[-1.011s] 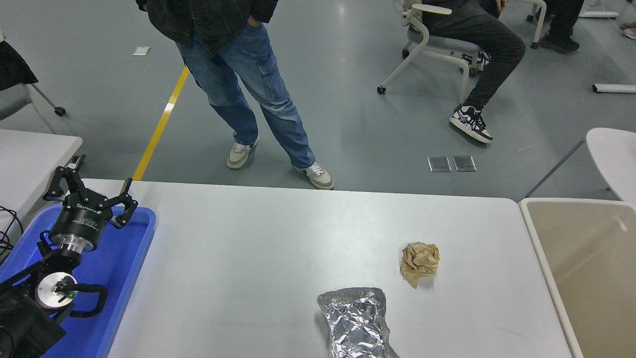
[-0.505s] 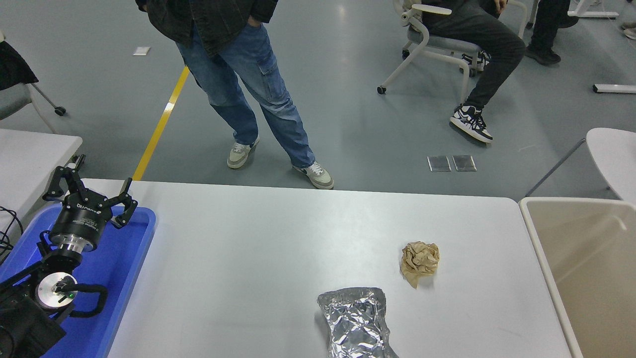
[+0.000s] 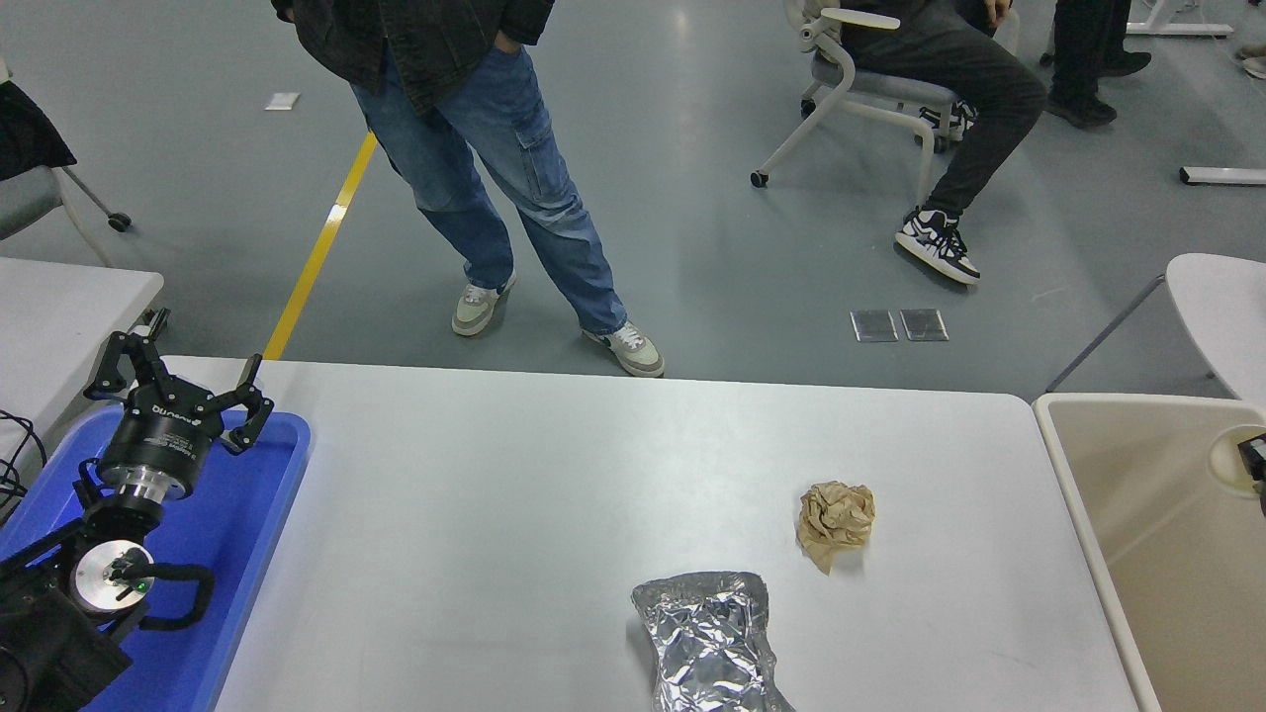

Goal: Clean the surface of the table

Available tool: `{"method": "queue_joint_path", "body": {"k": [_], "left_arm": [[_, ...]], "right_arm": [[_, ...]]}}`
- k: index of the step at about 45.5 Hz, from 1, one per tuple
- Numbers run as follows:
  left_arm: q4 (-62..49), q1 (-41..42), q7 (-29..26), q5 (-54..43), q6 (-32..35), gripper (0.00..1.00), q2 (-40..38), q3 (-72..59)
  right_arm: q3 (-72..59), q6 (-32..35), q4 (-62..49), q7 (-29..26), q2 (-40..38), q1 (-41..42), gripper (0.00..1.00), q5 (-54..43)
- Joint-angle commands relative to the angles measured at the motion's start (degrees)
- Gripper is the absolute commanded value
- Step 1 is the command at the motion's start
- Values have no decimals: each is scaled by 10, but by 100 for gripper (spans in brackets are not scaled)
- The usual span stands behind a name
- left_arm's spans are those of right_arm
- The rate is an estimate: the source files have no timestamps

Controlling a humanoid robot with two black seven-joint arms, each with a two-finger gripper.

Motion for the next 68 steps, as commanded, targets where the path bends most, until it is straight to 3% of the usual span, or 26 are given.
{"method": "queue_joint_path", "body": {"k": [1,28,53,62,68], "left_arm": [[0,0,0,0,0,100,0,0],[0,0,0,0,0,100,0,0],[0,0,0,0,0,100,0,0],[0,0,0,0,0,100,0,0],[0,0,0,0,0,100,0,0]], "right_arm": [[15,-35,-1,0,15,-32,0,3],[9,-46,0,0,51,-92,0,1],[7,-45,2,0,59,-96,0,0],[10,-45,2,0,58,-96,59,1],[17,-47,2,0,54,-90,91,3]]}}
